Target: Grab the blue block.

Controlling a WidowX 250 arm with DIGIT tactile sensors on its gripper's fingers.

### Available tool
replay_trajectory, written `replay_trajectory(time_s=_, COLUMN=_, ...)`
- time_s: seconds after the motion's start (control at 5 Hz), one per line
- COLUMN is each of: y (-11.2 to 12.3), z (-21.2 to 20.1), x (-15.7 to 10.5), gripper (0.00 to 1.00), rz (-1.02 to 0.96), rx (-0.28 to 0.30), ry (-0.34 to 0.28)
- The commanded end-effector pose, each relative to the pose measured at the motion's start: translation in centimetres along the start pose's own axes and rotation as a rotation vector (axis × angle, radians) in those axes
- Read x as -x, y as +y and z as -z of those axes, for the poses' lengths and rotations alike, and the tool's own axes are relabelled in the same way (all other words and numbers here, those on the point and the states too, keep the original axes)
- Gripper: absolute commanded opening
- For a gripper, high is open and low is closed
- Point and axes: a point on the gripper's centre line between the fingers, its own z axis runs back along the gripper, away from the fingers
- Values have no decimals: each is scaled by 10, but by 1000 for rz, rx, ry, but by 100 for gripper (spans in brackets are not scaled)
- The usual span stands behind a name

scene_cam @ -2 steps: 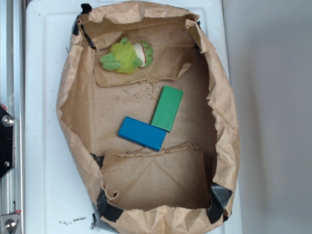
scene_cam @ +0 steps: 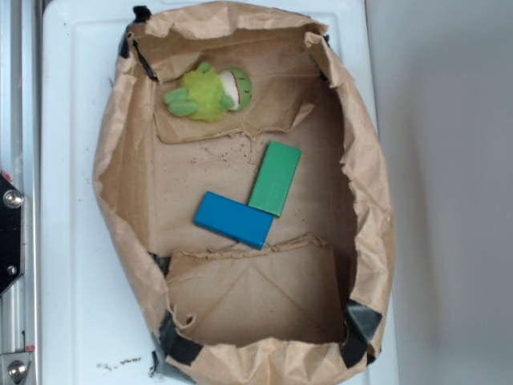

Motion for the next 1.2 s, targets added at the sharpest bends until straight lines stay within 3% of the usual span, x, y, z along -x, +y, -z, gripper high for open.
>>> replay_trajectory(time_s=0.0, y=-24, z=28, x=-70, gripper=100, rz=-58, rx=53, ry=-113)
replay_trajectory(time_s=0.4, y=-6, z=73, x=-126, gripper=100, rz=-121, rx=-5, ry=-102)
replay_trajectory(time_s=0.8, y=14, z=98, x=-150, gripper=100, rz=-159, rx=-28, ry=-96)
replay_trajectory(time_s=1.0, y=28, z=101, x=-162, gripper=100, rz=-217, rx=-10, ry=-91)
